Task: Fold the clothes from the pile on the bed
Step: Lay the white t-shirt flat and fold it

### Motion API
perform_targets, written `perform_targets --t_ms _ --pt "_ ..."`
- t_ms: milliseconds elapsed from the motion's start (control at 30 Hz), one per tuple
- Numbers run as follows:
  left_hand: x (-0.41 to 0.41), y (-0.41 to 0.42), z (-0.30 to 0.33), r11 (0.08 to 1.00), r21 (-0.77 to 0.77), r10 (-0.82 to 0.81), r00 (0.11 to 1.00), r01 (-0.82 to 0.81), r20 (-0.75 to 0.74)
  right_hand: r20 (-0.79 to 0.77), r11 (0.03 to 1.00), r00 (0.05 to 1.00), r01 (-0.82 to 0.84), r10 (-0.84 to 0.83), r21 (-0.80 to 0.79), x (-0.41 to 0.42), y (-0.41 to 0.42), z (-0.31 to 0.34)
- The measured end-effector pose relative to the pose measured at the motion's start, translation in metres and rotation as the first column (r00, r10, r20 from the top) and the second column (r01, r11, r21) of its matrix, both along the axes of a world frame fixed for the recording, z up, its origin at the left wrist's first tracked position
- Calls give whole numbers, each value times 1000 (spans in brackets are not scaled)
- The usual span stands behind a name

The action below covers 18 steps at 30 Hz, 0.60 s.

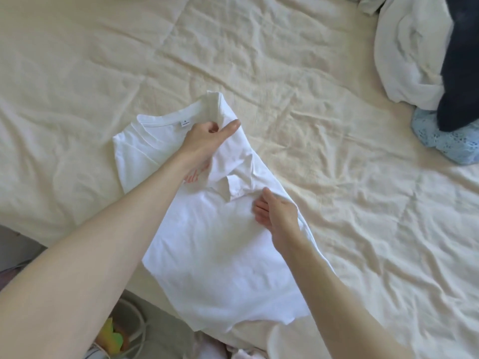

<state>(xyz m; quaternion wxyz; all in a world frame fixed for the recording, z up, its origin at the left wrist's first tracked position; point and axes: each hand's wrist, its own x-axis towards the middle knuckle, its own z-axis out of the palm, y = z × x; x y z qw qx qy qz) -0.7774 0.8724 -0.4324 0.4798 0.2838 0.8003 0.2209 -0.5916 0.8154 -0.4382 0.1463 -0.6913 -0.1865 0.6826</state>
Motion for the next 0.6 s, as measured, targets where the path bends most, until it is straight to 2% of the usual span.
perform_targets --t_ms 67,133,200,267,367,467,600 --pt "6 12 -1 1000 24 -17 1000 17 -4 -109 959 969 195 -220 -206 -15 9 -1" --pt "10 24 0 996 85 -16 999 12 47 -116 898 923 319 -367 -303 -27 17 0" --pt "9 33 0 989 144 32 995 -45 92 -80 843 866 453 -493 -291 -32 24 1" --pt "4 38 -3 983 175 42 996 -55 75 -27 806 820 554 -571 -211 -30 31 0" --pt "3 37 -14 988 152 7 1000 -7 1 11 868 876 480 -483 -129 -25 32 -3" --pt "10 33 -23 987 140 99 988 -82 -119 -24 929 943 322 -331 -182 -31 30 -2" --pt "20 24 -32 995 104 29 951 3 -308 54 946 961 276 -271 -168 -37 34 -6"
